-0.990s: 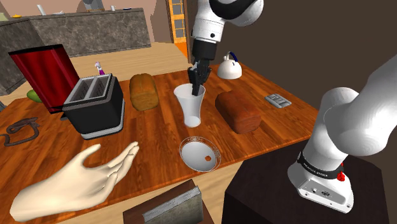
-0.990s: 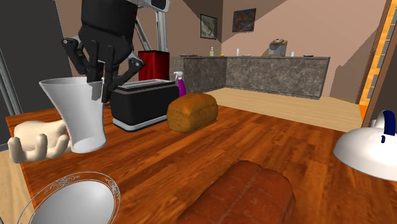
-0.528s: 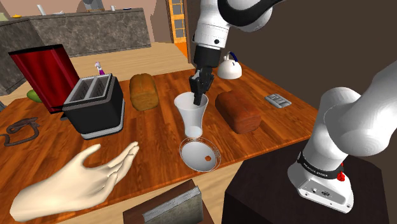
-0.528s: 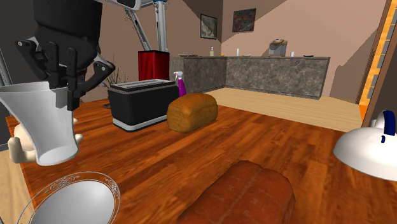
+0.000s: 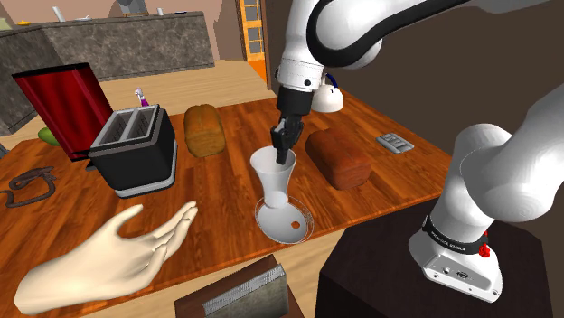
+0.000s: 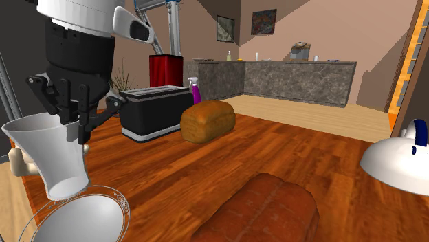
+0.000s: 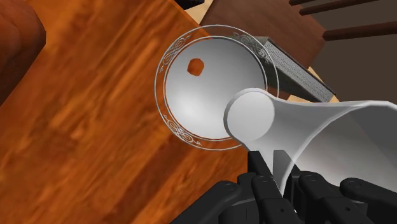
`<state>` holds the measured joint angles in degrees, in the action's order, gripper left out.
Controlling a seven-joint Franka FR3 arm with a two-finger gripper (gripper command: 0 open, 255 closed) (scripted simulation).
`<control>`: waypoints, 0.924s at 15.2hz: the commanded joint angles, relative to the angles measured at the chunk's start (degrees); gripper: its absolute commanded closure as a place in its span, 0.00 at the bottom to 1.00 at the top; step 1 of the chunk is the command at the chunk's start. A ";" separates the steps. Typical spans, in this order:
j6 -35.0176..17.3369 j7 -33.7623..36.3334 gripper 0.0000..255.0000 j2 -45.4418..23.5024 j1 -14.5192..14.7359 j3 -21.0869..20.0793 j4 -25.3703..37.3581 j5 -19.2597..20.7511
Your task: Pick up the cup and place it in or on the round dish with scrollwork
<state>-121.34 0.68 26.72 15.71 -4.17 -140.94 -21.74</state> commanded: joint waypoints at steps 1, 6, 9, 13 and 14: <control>-1.55 -0.60 1.00 -0.48 0.08 0.00 -1.10 -0.33; -5.54 -1.98 1.00 -1.94 0.44 -0.13 -3.78 -1.33; -7.99 -2.88 1.00 -3.01 0.70 -0.19 -5.25 -2.03; -9.87 -3.60 1.00 -3.93 0.92 -0.23 -6.28 -2.61; -9.87 -3.61 1.00 -3.93 0.92 -0.23 -6.28 -2.61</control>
<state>-131.11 -2.87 22.84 16.63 -4.41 -147.19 -24.32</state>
